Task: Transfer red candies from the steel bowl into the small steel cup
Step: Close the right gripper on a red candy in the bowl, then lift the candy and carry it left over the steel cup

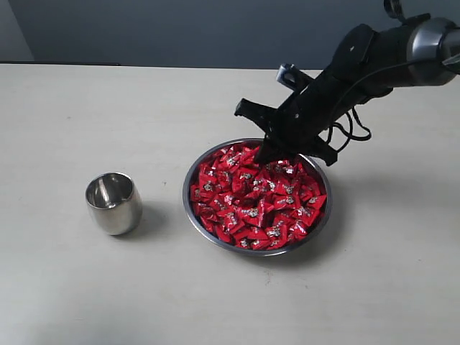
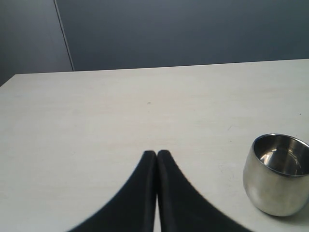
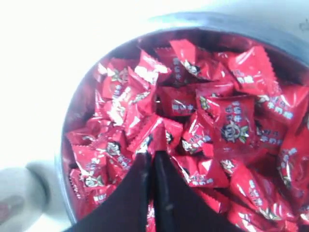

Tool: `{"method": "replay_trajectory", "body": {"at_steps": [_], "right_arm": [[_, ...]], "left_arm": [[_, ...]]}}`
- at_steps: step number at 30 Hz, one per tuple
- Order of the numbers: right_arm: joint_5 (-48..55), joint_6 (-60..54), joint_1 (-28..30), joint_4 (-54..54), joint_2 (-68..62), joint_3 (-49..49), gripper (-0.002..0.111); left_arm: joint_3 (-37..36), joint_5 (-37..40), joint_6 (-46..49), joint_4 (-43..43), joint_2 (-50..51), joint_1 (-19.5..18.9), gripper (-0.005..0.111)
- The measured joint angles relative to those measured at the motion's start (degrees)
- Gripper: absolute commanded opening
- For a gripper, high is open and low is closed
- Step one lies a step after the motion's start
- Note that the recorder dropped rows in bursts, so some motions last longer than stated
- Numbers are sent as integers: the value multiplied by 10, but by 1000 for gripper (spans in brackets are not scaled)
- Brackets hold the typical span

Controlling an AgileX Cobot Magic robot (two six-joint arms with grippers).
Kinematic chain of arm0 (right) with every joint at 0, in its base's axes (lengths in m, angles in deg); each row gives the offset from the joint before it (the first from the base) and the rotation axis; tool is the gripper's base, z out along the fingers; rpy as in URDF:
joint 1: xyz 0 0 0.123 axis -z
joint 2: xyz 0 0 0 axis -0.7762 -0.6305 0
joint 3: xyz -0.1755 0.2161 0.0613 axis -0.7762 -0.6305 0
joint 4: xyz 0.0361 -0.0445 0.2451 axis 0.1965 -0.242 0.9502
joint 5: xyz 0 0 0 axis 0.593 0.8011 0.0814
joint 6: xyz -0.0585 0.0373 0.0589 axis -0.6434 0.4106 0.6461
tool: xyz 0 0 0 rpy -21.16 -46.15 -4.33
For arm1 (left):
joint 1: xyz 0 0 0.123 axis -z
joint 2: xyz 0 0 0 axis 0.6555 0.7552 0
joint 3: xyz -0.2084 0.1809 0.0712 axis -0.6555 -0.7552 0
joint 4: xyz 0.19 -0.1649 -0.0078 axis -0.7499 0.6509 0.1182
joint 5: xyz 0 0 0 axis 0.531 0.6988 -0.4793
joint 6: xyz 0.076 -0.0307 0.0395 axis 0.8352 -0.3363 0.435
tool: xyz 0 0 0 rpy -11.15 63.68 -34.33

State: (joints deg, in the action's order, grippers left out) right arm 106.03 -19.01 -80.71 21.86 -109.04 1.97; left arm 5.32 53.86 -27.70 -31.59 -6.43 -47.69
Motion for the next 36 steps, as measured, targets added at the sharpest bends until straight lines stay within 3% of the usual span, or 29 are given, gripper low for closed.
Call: {"method": "replay_trajectory", "body": {"at_steps": [5, 12, 24, 32, 36], "right_arm": [[-12, -12, 0, -17, 24, 0, -1], [-2, -136, 0, -21, 28, 0, -1], [57, -509, 0, 63, 32, 0, -1], [120, -672, -1, 69, 33, 16, -1], [132, -696, -15, 67, 33, 63, -1]], "left_arm": [[0, 0, 0, 0, 0, 0, 0], [0, 0, 0, 0, 0, 0, 0], [0, 0, 0, 0, 0, 0, 0], [0, 0, 0, 0, 0, 0, 0], [0, 0, 0, 0, 0, 0, 0]]}}
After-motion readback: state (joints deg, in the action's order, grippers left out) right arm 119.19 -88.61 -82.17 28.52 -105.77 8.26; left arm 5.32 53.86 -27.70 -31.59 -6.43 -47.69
